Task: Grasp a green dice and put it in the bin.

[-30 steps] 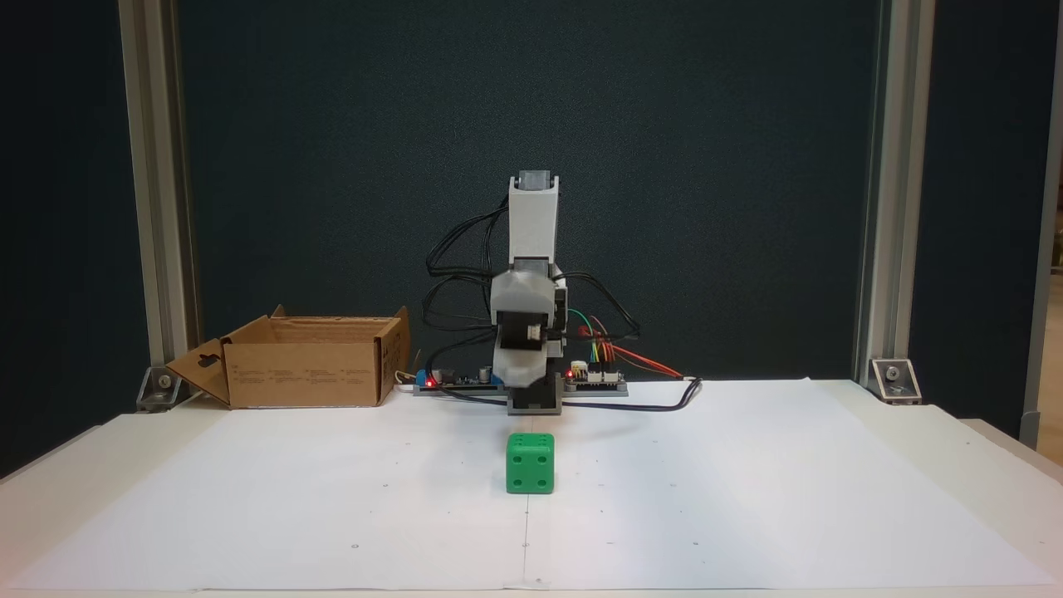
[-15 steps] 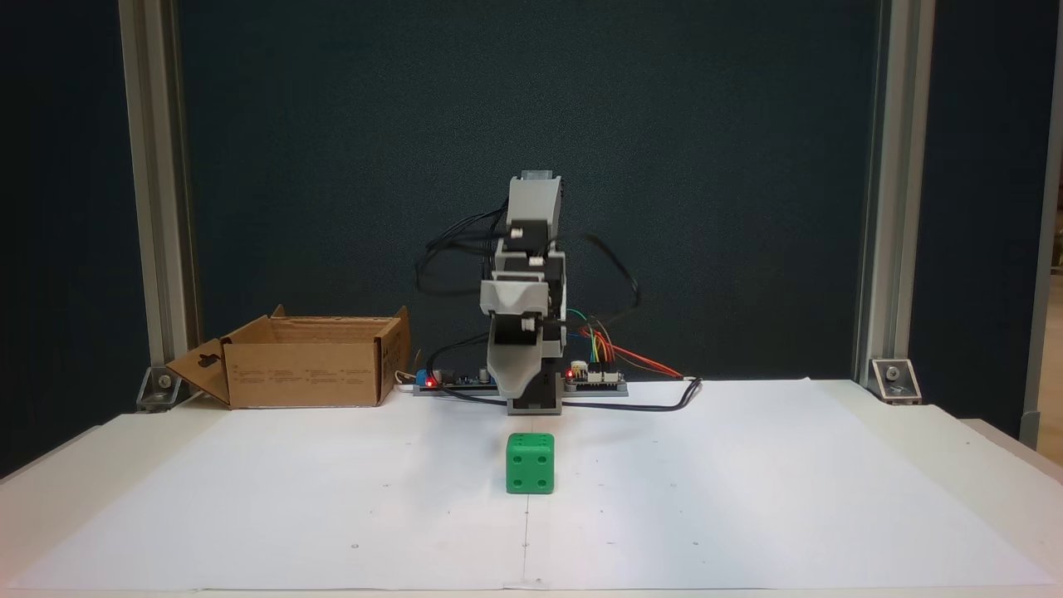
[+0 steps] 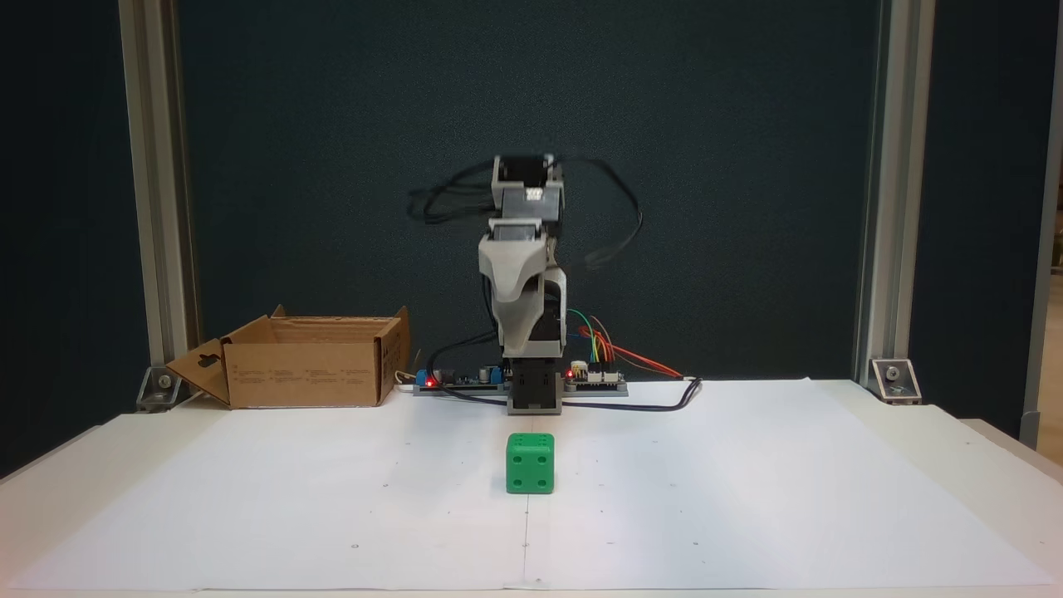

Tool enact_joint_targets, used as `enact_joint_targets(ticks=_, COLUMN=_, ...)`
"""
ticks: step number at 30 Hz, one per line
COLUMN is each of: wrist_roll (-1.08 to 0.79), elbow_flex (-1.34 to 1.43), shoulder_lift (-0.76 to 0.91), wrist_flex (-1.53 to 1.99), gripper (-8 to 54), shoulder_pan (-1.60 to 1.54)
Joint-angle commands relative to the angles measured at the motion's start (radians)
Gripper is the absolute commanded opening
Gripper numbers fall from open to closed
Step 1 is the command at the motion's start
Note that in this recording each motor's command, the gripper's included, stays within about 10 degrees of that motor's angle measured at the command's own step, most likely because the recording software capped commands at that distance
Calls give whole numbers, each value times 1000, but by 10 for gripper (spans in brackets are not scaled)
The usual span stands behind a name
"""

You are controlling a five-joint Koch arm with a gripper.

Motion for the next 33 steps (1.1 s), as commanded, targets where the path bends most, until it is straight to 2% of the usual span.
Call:
enact_joint_targets(ticks=1, wrist_roll=64, elbow_flex=-80, shoulder_lift=14, wrist_flex=158, gripper=430, shoulder_pan=-8)
enact_joint_targets(ticks=15, wrist_roll=104, elbow_flex=-236, shoulder_lift=-321, wrist_flex=181, gripper=430, shoulder_pan=-74)
enact_joint_targets(ticks=33, wrist_roll=132, elbow_flex=-285, shoulder_lift=-459, wrist_flex=181, gripper=431, shoulder_pan=-101)
